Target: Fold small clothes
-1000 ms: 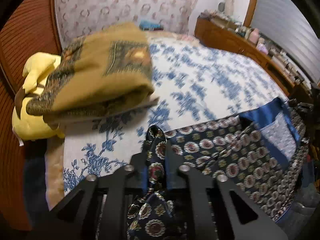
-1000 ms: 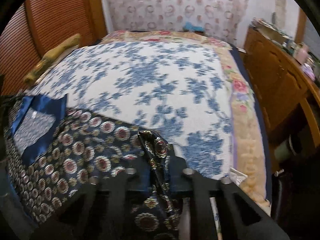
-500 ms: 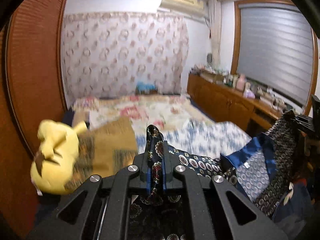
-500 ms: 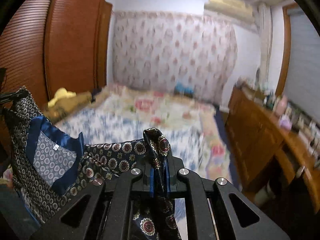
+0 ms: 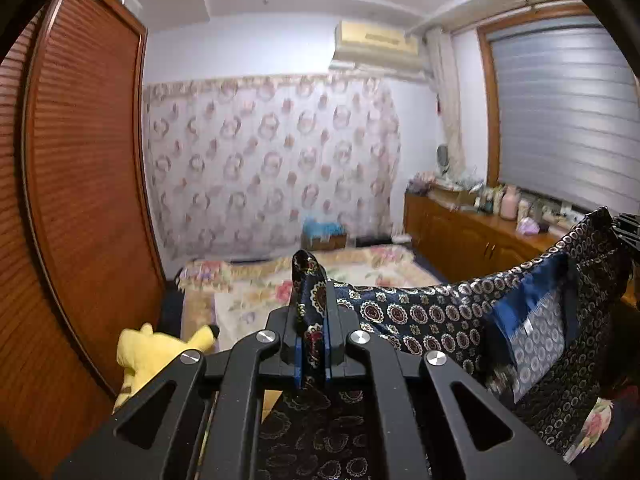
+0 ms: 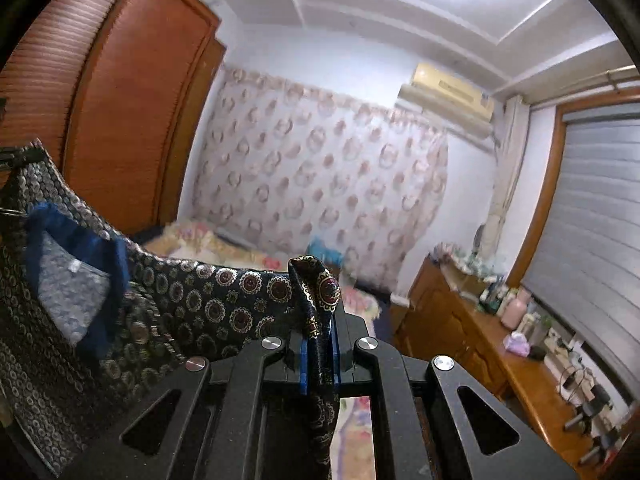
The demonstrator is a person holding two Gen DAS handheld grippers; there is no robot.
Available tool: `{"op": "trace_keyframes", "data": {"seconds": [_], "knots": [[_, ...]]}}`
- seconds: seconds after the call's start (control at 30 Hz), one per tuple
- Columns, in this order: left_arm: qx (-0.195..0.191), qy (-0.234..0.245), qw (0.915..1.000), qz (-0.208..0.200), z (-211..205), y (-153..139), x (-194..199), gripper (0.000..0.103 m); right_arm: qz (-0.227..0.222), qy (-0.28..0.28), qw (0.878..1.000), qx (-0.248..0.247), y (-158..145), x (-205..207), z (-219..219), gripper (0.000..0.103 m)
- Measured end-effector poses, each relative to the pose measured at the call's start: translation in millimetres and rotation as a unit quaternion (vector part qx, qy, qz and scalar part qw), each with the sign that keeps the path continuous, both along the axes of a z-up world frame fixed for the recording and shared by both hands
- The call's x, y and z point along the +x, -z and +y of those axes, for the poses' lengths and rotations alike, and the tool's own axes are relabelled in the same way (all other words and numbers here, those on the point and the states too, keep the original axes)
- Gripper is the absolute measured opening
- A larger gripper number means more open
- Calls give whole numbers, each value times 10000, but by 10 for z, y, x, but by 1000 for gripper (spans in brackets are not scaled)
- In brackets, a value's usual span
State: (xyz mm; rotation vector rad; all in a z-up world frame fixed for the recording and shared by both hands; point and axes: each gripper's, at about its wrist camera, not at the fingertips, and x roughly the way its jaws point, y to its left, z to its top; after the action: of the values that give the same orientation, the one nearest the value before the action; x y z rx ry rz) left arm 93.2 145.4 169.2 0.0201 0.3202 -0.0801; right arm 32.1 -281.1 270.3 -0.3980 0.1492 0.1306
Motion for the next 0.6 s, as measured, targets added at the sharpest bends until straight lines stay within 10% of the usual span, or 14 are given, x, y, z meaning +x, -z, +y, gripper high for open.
{"op": "trace_keyframes", "data": {"seconds": [0.37, 0.6], "knots": [[5, -306, 9862, 1626, 39, 1439, 993, 9, 1768, 450, 9832, -40, 1434, 1367, 262, 8], [-84, -253, 9824, 1851, 24, 1694, 922, 22, 2255, 591, 9719, 315, 1874, 1710, 287, 11]]}}
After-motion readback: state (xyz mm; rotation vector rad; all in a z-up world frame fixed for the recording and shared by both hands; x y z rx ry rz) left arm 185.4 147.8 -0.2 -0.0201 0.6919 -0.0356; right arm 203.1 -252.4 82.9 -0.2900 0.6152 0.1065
